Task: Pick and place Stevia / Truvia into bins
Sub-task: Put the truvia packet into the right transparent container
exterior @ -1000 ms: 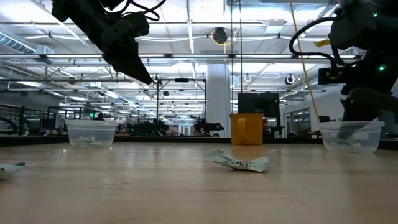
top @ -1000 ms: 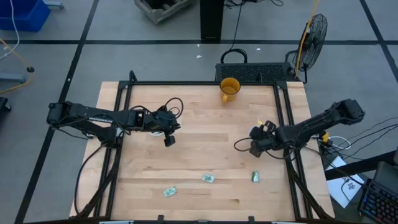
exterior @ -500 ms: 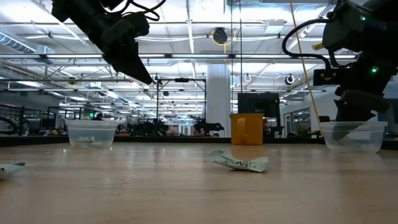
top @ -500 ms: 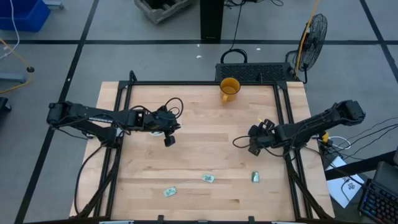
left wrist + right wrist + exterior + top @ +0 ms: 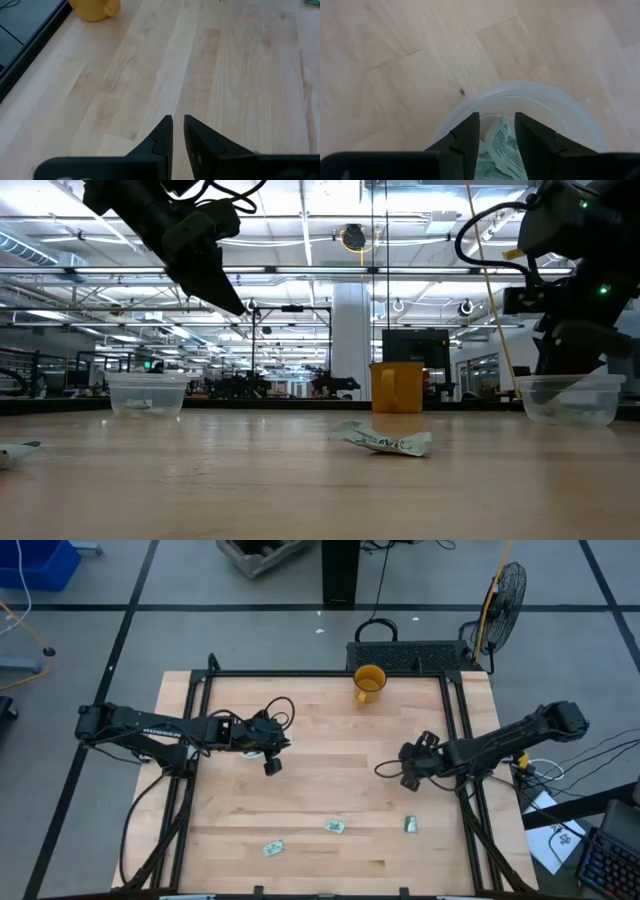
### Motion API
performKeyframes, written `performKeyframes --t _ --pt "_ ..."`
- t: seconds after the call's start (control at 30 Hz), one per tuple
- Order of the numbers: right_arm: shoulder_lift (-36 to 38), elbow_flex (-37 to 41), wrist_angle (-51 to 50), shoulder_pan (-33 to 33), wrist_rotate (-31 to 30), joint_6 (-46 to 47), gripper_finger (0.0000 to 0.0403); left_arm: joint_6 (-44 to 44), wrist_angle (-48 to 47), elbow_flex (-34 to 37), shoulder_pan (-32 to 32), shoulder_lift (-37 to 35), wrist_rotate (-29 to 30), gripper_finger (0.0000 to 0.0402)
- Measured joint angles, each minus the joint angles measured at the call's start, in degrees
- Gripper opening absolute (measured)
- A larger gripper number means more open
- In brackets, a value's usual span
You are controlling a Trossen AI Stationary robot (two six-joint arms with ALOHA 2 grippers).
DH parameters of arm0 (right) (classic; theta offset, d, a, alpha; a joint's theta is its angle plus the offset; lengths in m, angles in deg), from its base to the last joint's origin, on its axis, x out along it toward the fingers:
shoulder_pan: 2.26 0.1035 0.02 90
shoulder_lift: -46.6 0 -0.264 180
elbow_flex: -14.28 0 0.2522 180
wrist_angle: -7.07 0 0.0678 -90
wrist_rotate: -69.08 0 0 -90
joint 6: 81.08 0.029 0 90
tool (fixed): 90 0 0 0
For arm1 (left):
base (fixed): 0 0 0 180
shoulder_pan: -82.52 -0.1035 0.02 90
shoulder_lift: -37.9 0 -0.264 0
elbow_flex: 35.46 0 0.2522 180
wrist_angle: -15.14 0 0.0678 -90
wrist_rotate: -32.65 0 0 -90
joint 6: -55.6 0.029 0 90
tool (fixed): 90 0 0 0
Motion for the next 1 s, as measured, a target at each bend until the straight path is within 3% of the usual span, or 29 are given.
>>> performKeyframes --t 0.57,0.87,1.0 --pt "11.1 -3.9 -4.2 0.1 2.6 -1.9 0.0114 0.0 0.0 0.0 0.0 0.0 0.0 0.0051" --pt "15.5 -4.0 5.3 0.1 16.2 -12.3 0.0114 0.0 -0.2 0.0 0.0 0.0 0.0 0.0051" --pt "15.6 -4.5 9.5 1.9 18.5 -14.4 0.0114 0.0 -0.2 0.0 0.0 0.0 0.0 0.0051"
